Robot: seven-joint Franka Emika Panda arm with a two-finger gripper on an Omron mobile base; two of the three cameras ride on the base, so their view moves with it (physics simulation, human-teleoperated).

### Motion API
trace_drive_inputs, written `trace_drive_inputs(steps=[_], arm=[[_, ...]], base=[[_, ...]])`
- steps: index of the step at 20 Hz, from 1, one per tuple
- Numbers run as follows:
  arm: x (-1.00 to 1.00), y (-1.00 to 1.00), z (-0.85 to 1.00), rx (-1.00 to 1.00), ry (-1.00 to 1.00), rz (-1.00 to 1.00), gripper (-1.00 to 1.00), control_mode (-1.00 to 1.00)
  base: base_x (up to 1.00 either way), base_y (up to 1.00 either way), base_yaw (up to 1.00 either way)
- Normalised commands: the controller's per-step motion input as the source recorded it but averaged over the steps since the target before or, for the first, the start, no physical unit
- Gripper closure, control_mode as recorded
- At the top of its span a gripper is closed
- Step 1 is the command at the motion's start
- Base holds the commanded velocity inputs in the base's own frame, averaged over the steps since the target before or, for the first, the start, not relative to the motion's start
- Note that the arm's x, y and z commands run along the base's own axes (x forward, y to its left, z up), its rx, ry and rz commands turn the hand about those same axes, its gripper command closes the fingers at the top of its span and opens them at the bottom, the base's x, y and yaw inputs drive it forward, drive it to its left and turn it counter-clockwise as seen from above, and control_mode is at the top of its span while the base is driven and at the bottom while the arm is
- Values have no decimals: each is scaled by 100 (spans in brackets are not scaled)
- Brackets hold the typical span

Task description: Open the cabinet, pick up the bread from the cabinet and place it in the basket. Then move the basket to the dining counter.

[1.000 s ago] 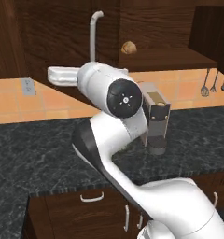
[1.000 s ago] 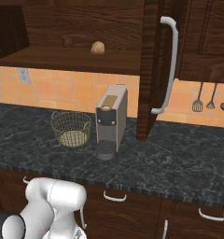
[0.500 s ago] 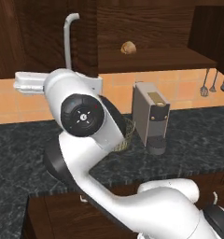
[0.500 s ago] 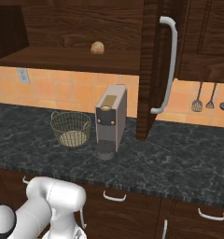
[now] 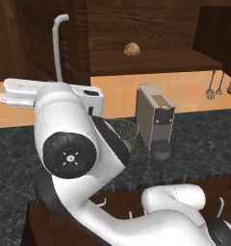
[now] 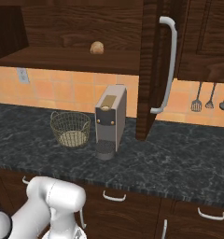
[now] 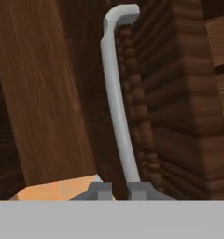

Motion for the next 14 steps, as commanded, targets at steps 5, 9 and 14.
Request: trace_drive_inputs(steps=[5,9,14], arm=[[-100,-56,26,6,-19,-1,100,-100],[10,-100,0,7,0,1,100,-100],[40,-100,1,-9,-1,4,100,-100]], base=[[0,0,0],[0,0,0],[0,0,0]])
